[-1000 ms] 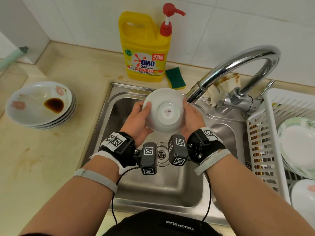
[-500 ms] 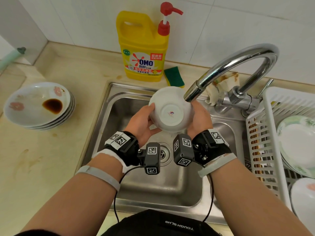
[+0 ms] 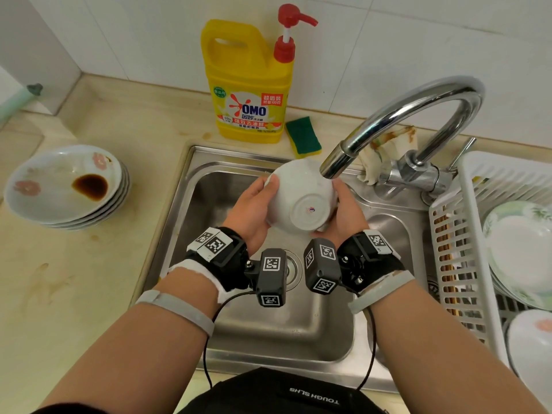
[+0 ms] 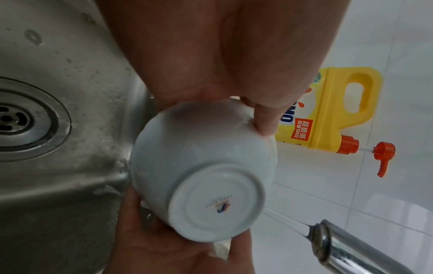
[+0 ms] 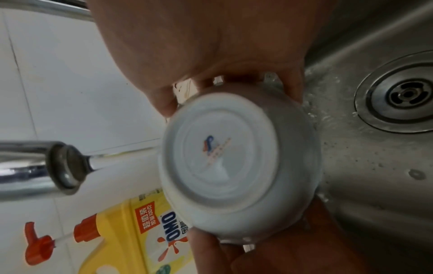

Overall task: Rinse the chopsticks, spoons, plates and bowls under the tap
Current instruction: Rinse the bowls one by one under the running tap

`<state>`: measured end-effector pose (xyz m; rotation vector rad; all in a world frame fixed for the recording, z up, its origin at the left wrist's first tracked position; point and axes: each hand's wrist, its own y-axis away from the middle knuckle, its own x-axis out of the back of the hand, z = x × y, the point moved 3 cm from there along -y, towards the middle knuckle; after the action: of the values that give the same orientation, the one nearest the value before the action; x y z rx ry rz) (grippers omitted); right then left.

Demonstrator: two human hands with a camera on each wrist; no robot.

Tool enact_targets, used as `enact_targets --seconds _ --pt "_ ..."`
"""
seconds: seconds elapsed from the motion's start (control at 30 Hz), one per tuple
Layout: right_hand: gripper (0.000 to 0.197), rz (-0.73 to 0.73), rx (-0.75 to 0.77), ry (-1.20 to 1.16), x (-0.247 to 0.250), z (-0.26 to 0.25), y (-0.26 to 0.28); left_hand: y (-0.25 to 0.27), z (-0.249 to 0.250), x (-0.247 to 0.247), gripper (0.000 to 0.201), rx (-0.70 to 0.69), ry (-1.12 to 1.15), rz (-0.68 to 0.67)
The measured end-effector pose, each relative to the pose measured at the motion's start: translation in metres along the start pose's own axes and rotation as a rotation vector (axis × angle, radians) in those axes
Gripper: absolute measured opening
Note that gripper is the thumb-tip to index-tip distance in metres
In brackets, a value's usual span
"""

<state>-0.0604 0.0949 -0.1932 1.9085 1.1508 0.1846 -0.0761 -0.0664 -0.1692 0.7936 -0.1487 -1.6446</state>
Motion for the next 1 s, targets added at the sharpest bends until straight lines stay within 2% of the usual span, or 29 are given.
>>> enact_targets --seconds 0.07,0.17,0.3,0.37,0.43,0.47,0.5,0.6,0.67,0.7,0.8,0.87,1.0 --pt "0.049 0.015 0.044 0.028 0.000 -0.002 0.001 0.001 -0.001 0.004 0.030 0.077 -0.012 -0.006" --pt "0.037 0.026 0.145 0.087 -0.001 -0.007 0.004 0.003 0.000 0.011 0.050 0.217 0.041 -0.017" --pt "0.019 0.018 0.305 0.142 -0.006 -0.010 0.012 0.006 0.000 0.013 0.061 0.285 0.112 0.031" --pt "0.024 0.033 0.382 0.214 -0.007 -0.011 0.014 0.008 0.001 0.011 0.054 0.328 0.166 0.012" --pt "0.024 0.027 0.414 0.287 -0.007 -0.011 0.015 0.012 0.004 0.009 0.033 0.354 0.173 -0.005" --pt "0.023 0.011 0.407 0.302 -0.007 -0.010 0.013 0.013 0.004 0.009 0.022 0.346 0.157 -0.008" --pt "0.023 -0.021 0.401 0.327 -0.007 -0.008 0.011 0.013 0.004 0.010 0.021 0.326 0.153 -0.007" --pt "0.045 -0.090 0.372 0.454 -0.006 0.000 0.005 0.007 -0.002 0.015 0.054 0.278 0.113 0.021" --pt "0.062 -0.052 0.315 0.450 -0.002 0.003 -0.001 0.004 -0.005 0.016 0.060 0.241 0.067 0.016" --pt "0.063 -0.026 0.259 0.432 0.000 0.004 -0.003 0.004 -0.006 0.016 0.062 0.219 0.050 0.011" --pt "0.041 -0.008 0.047 0.433 0.005 0.009 -0.003 0.003 -0.003 0.015 0.074 0.130 0.010 -0.013" --pt "0.028 -0.039 -0.037 0.530 0.007 0.010 -0.001 0.002 0.000 0.017 0.083 0.085 0.009 -0.031" --pt "0.016 -0.081 -0.014 0.590 0.004 0.008 0.000 0.000 0.002 0.021 0.084 0.037 0.013 -0.054"
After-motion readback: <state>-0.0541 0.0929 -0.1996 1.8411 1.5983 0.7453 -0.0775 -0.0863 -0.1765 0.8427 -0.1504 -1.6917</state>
